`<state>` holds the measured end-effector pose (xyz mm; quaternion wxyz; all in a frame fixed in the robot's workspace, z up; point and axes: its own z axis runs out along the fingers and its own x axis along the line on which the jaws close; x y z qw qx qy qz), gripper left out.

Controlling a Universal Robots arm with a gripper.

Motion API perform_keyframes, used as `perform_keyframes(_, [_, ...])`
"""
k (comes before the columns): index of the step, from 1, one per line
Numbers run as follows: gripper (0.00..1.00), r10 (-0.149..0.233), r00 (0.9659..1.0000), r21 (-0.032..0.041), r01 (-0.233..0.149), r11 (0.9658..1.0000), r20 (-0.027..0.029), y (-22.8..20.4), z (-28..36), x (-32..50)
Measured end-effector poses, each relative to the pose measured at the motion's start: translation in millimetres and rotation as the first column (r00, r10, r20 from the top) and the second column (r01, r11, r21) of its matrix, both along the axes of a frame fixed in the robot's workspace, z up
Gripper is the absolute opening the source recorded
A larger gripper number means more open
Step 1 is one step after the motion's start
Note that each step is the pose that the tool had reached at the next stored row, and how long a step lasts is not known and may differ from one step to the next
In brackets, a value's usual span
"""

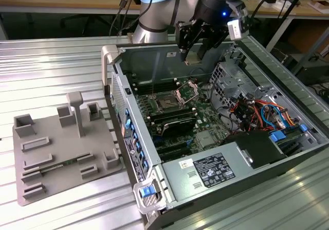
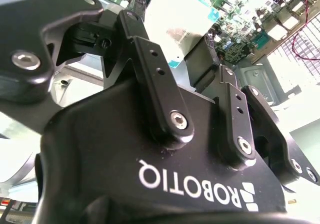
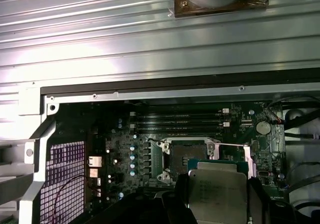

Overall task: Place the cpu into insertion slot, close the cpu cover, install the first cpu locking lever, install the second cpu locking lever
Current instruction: 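Place the cpu into insertion slot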

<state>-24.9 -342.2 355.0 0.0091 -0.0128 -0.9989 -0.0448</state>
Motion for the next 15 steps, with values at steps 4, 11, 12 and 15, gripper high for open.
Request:
perform_keyframes(4, [0.55,0.000,1.0000,0.0000,0.000,1.0000,0.0000,-0.1,-1.1,0.0])
perform_keyframes(11, [0.55,0.001,1.0000,0.0000,-0.001,1.0000,0.0000,-4.1,-3.2,-0.2])
perform_keyframes(12, [0.55,0.001,1.0000,0.0001,-0.001,1.0000,0.0000,-4.6,-3.4,-0.4])
perform_keyframes(15, [0.55,0.001,1.0000,0.0001,-0.001,1.0000,0.0002,-6.3,-4.1,-1.3])
